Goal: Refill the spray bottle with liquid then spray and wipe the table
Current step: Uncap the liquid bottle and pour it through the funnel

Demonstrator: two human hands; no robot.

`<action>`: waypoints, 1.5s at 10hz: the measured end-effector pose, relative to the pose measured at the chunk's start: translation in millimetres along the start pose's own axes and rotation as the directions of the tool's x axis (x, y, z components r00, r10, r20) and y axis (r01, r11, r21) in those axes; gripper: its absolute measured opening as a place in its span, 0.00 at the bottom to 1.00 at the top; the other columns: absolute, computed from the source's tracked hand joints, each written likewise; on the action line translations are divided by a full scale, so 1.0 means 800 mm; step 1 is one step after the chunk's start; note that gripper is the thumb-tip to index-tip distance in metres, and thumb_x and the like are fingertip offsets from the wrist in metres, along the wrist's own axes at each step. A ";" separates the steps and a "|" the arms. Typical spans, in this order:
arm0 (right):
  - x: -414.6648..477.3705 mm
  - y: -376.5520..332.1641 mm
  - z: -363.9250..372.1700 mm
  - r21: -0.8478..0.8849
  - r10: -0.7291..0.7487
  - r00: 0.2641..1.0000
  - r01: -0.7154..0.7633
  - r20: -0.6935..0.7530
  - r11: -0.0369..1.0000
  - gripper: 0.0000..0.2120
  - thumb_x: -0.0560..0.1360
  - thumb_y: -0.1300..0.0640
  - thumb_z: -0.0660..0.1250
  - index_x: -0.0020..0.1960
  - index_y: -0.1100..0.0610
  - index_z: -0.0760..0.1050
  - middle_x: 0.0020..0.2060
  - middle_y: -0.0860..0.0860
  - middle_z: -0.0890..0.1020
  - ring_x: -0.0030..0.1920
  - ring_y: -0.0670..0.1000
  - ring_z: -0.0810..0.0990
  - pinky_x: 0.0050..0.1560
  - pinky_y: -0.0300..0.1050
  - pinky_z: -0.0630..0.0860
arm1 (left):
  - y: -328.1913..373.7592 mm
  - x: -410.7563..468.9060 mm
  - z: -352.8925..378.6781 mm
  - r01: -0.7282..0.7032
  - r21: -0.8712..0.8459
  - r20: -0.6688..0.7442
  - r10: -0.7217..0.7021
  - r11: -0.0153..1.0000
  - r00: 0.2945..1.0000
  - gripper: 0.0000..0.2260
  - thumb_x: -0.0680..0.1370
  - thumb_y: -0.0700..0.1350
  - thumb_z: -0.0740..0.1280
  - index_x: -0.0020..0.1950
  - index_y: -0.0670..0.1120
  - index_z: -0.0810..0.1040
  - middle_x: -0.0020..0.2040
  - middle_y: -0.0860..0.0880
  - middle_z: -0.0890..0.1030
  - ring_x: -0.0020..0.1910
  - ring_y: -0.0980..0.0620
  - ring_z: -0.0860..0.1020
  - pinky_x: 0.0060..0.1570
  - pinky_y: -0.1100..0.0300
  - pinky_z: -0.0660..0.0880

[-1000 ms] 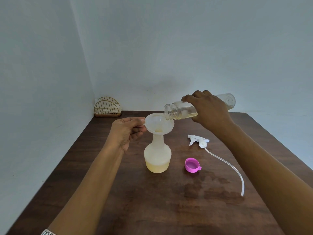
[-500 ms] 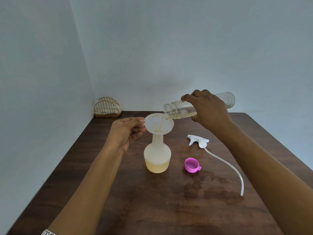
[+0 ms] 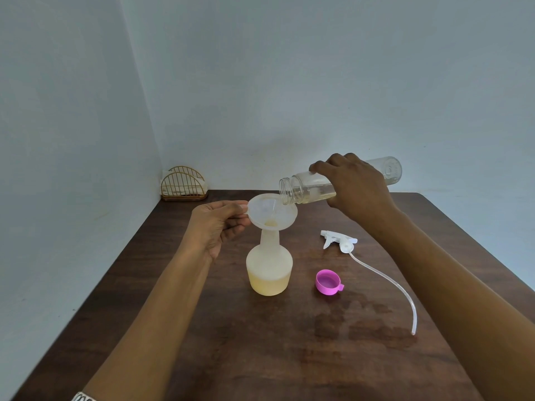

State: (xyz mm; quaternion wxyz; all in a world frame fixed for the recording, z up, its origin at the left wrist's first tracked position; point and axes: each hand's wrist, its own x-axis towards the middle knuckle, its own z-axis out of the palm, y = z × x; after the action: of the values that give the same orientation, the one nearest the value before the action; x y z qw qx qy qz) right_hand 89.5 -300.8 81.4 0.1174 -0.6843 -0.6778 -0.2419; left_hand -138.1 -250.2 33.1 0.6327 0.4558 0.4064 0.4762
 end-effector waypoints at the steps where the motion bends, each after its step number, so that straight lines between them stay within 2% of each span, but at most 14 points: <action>1: 0.000 0.000 -0.001 0.007 0.002 1.000 -0.002 -0.012 1.000 0.27 0.69 0.62 0.72 0.65 0.49 0.71 0.56 0.51 0.78 0.57 0.55 0.74 0.43 0.42 0.62 | 0.001 0.000 0.001 0.005 -0.008 -0.001 -0.005 1.000 1.000 0.03 0.75 0.34 0.68 0.44 0.40 0.81 0.27 0.48 0.82 0.25 0.58 0.80 0.25 0.68 0.77; 5: 0.001 0.000 0.000 -0.012 0.036 0.998 -0.036 0.048 0.999 0.28 0.70 0.59 0.71 0.67 0.46 0.68 0.57 0.49 0.76 0.59 0.52 0.73 0.42 0.43 0.62 | -0.001 0.001 0.001 0.005 0.000 -0.005 -0.005 1.000 1.000 0.03 0.74 0.35 0.69 0.44 0.40 0.81 0.28 0.48 0.82 0.25 0.58 0.80 0.26 0.68 0.77; 6: -0.003 0.000 0.003 0.031 0.056 0.991 -0.060 0.119 0.998 0.29 0.69 0.56 0.73 0.67 0.45 0.67 0.57 0.49 0.76 0.58 0.52 0.73 0.41 0.43 0.65 | -0.001 0.001 0.001 0.004 -0.003 -0.008 -0.004 1.000 1.000 0.03 0.74 0.35 0.69 0.44 0.40 0.81 0.27 0.48 0.82 0.25 0.58 0.80 0.26 0.68 0.77; 8: -0.023 0.004 0.014 0.183 0.141 0.963 -0.185 0.229 0.966 0.28 0.66 0.50 0.73 0.64 0.45 0.69 0.53 0.48 0.78 0.53 0.53 0.76 0.45 0.45 0.71 | -0.002 0.002 0.001 0.009 -0.001 -0.013 -0.009 1.000 1.000 0.03 0.74 0.35 0.69 0.44 0.41 0.81 0.28 0.48 0.82 0.26 0.57 0.80 0.26 0.68 0.77; 10: -0.044 0.008 0.025 0.234 0.184 0.956 -0.237 0.226 0.943 0.27 0.65 0.51 0.73 0.63 0.46 0.70 0.52 0.48 0.78 0.52 0.53 0.76 0.41 0.43 0.68 | -0.002 0.001 -0.001 0.012 -0.007 -0.020 -0.012 1.000 1.000 0.03 0.74 0.35 0.69 0.44 0.41 0.81 0.28 0.48 0.82 0.26 0.58 0.80 0.27 0.68 0.77; 13: -0.055 0.013 0.029 0.323 0.255 0.945 -0.312 0.205 0.894 0.28 0.64 0.51 0.74 0.62 0.47 0.70 0.51 0.48 0.79 0.52 0.53 0.76 0.42 0.43 0.68 | -0.002 0.001 0.001 0.005 -0.011 -0.017 -0.005 1.000 1.000 0.03 0.75 0.35 0.68 0.43 0.41 0.81 0.28 0.48 0.82 0.26 0.58 0.80 0.27 0.68 0.77; 15: -0.054 0.002 0.036 0.359 0.225 0.949 -0.293 0.219 0.886 0.28 0.64 0.52 0.74 0.63 0.47 0.70 0.54 0.47 0.78 0.53 0.52 0.76 0.42 0.41 0.67 | -0.003 0.002 -0.001 0.008 -0.005 -0.033 -0.008 1.000 0.999 0.03 0.75 0.36 0.68 0.44 0.41 0.82 0.29 0.48 0.83 0.27 0.58 0.81 0.27 0.68 0.77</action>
State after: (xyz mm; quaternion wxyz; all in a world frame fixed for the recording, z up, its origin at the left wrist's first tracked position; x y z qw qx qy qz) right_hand 97.4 -324.2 36.1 0.2229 -0.7504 -0.6217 -0.0255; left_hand -138.2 -248.9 30.1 0.6289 0.4448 0.4174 0.4821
